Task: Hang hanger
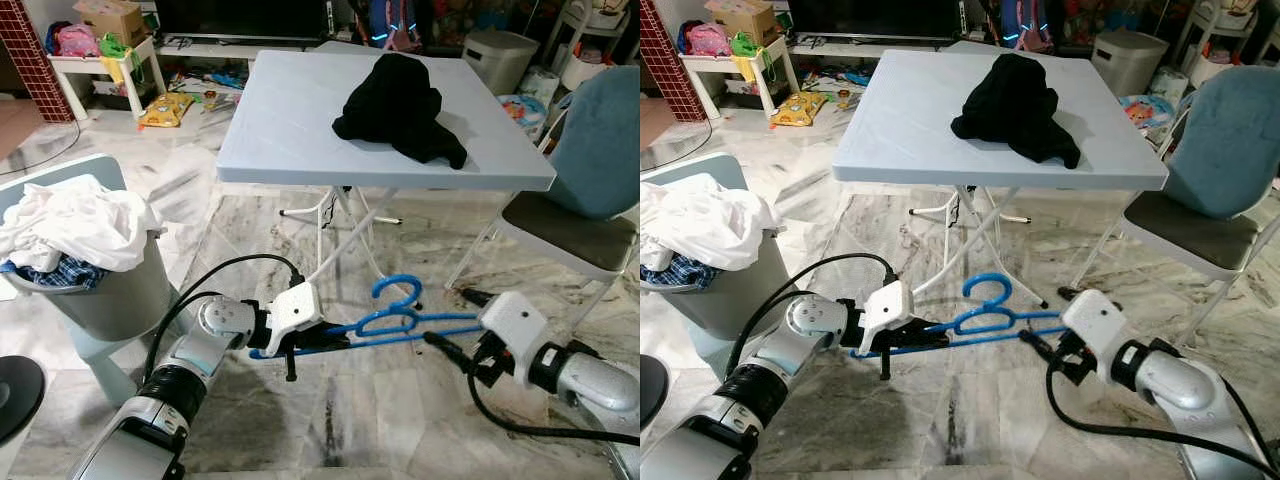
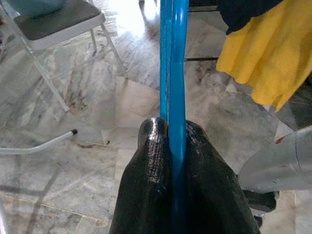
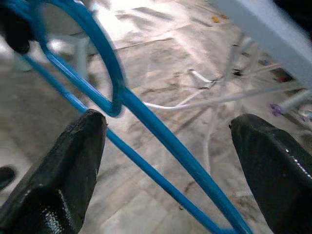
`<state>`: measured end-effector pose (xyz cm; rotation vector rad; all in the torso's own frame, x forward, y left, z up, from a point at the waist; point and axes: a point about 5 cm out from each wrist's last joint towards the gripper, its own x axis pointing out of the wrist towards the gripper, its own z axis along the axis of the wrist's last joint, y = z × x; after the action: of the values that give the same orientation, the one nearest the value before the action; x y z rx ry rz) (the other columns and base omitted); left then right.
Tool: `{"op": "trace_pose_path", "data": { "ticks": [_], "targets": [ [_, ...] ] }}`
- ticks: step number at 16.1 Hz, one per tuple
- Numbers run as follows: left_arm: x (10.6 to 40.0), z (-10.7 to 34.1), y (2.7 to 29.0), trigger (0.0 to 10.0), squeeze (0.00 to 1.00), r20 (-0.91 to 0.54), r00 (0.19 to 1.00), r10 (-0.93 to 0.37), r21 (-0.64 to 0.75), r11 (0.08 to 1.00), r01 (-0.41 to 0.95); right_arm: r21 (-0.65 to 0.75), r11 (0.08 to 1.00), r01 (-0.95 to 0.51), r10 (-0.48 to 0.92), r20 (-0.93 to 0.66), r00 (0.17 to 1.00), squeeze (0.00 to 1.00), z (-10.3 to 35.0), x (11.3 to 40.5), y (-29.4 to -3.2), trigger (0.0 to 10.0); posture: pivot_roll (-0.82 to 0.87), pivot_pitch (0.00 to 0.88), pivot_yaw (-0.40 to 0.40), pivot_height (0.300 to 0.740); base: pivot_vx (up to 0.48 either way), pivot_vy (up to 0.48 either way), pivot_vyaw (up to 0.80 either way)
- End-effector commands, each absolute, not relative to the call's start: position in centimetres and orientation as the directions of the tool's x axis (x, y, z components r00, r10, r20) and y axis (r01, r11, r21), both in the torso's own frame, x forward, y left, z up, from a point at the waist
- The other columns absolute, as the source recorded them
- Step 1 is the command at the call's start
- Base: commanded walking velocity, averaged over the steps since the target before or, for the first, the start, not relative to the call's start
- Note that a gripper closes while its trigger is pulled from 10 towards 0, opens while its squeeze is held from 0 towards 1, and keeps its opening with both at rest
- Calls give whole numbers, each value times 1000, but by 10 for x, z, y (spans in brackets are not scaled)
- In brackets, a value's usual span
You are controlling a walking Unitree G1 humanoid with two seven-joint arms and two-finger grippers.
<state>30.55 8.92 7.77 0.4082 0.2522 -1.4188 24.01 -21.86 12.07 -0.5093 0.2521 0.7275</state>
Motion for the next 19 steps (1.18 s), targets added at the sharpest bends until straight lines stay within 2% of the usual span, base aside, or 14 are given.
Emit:
{"op": "trace_pose_path", "data": {
  "ticks": [1,2,3,4,7,9,11,17,19],
  "targets": [
    [307,84,84,10000,0,-403,120,-907,151,63,986,-361,589,-723,604,-399,690,0,128,241,-214,10000,0,0,-25,740,0,0,0],
    [306,85,83,10000,0,-405,116,-907,165,52,985,-359,562,-745,612,-425,667,0,127,240,-215,10000,-2,0,-24,740,0,0,0],
    [306,84,83,10000,0,-406,112,-907,167,47,985,-351,535,-768,620,-455,639,0,125,238,-215,7412,-3,0,-24,740,0,0,0],
    [303,83,83,10000,0,-410,98,-907,165,32,986,-339,482,-808,634,-502,589,0,123,235,-215,0,-5,0,-24,740,0,0,0],
    [298,79,85,10000,0,-425,67,-903,156,0,988,-347,408,-845,634,-558,535,0,122,235,-214,0,-7,0,-27,740,0,0,0],
    [296,79,82,10000,0,-419,58,-906,157,-10,988,-399,350,-848,601,-599,530,0,121,244,-214,0,-7,0,-29,740,0,0,0],
    [295,79,81,10000,0,-418,53,-907,162,-17,987,-432,329,-840,576,-613,541,0,121,252,-214,0,-7,0,-29,740,0,0,0],
    [294,78,80,10000,0,-431,52,-901,171,-25,985,-416,202,-887,478,-748,460,0,113,249,-232,0,-11,0,-29,740,0,0,0],
    [294,78,80,10000,0,-436,52,-899,174,-28,984,-421,196,-885,464,-755,463,0,115,251,-235,0,-12,0,-28,740,0,0,0]
  ]
}}
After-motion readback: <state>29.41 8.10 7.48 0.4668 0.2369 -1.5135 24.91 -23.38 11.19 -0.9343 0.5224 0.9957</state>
